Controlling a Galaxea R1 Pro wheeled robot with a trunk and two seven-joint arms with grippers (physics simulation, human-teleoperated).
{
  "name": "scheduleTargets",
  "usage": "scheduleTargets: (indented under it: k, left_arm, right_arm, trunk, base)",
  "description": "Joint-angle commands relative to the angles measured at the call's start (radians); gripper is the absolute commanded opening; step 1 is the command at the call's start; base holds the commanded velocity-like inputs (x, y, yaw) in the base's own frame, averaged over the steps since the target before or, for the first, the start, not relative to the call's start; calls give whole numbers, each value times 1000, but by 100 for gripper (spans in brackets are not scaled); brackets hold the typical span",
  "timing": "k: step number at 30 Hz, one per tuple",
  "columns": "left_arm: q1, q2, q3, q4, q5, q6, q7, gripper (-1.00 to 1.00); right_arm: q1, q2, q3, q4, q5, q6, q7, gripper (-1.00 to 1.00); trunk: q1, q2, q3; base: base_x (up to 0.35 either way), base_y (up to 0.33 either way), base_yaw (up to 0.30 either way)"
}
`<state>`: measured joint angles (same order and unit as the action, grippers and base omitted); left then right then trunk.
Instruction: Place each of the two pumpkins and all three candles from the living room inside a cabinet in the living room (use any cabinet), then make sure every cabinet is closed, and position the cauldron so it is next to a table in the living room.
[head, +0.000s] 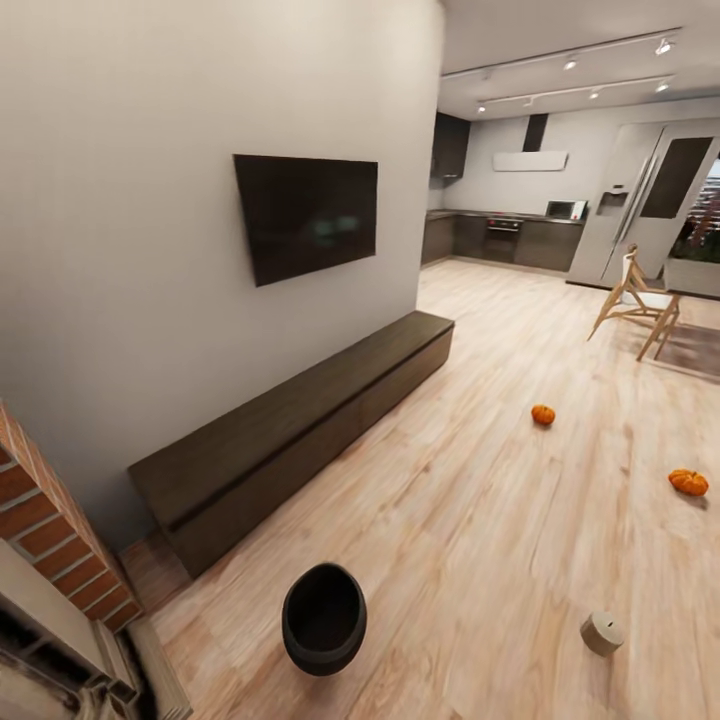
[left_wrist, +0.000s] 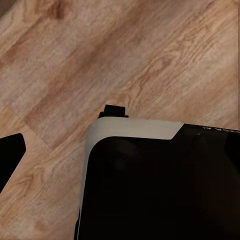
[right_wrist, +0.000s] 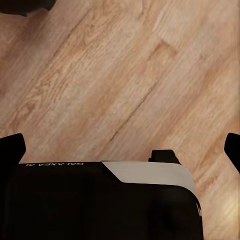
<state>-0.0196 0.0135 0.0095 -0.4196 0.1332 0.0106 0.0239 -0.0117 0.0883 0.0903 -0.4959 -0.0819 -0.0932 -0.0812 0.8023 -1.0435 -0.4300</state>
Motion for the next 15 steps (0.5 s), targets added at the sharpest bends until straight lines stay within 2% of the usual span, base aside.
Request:
scheduleTargets:
  k: [1, 5, 15]
  left_arm:
    - [0, 0, -2, -1, 11, 0, 2, 100]
    - [0, 1, -2, -1, 13, -14, 2, 100]
    - [0, -2, -2, 0, 14, -18, 2, 100]
  right_arm:
    - [-1, -1, 8, 0, -9, -3, -8, 100]
    - [-1, -1, 8, 0, -8, -3, -8, 100]
    - [-1, -1, 9, -1, -3, -4, -8, 100]
  trunk:
    - [0, -1, -1]
    - [0, -1, -1]
    - [0, -1, -1]
  base:
    - [218, 29, 177]
    - [196, 62, 75]
    - [73, 21, 5]
